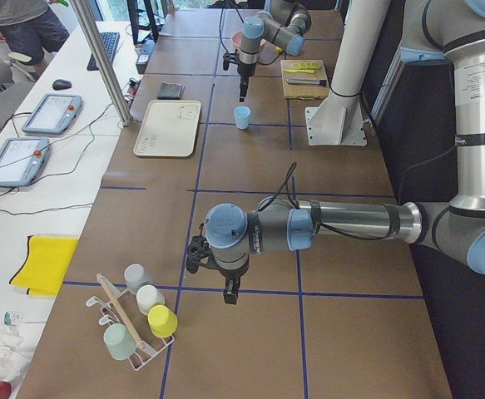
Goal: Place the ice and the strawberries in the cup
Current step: 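Open the right gripper to drop the ice cube into the cup, then move the right gripper back to the pink bowl of ice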
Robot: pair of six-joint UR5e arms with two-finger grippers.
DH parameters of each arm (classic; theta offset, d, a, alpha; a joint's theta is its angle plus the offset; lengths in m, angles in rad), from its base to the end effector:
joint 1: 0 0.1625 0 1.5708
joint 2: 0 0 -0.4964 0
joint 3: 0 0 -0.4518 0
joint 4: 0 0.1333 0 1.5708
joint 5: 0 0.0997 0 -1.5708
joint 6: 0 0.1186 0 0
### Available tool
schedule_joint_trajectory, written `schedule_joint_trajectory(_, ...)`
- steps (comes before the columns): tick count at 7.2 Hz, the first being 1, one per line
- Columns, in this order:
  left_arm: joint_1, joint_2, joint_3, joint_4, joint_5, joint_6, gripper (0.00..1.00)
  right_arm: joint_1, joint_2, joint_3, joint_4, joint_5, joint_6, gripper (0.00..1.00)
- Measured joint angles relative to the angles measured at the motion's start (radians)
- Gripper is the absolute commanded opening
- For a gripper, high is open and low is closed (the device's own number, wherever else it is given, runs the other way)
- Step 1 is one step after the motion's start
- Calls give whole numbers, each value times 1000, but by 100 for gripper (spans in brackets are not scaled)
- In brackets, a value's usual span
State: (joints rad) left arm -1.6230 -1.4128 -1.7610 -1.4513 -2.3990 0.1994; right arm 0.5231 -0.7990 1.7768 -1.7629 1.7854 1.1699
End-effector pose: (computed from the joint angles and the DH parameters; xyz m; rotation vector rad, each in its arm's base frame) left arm -0.0702 -0.4628 0.7268 0.0223 0.8318 0.1025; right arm -0.5967 -0.4688 0.1550 0.1667 -0.7910 0.0312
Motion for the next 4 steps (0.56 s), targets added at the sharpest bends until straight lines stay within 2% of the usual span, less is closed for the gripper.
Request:
schedule_joint_trajectory(2,0,0,0,0,0,0,100,151,-133,107,2,141,-217,99)
schedule_joint_trajectory(4,0,0,0,-1,0,0,100,313,-273,170,8,303,-441,100)
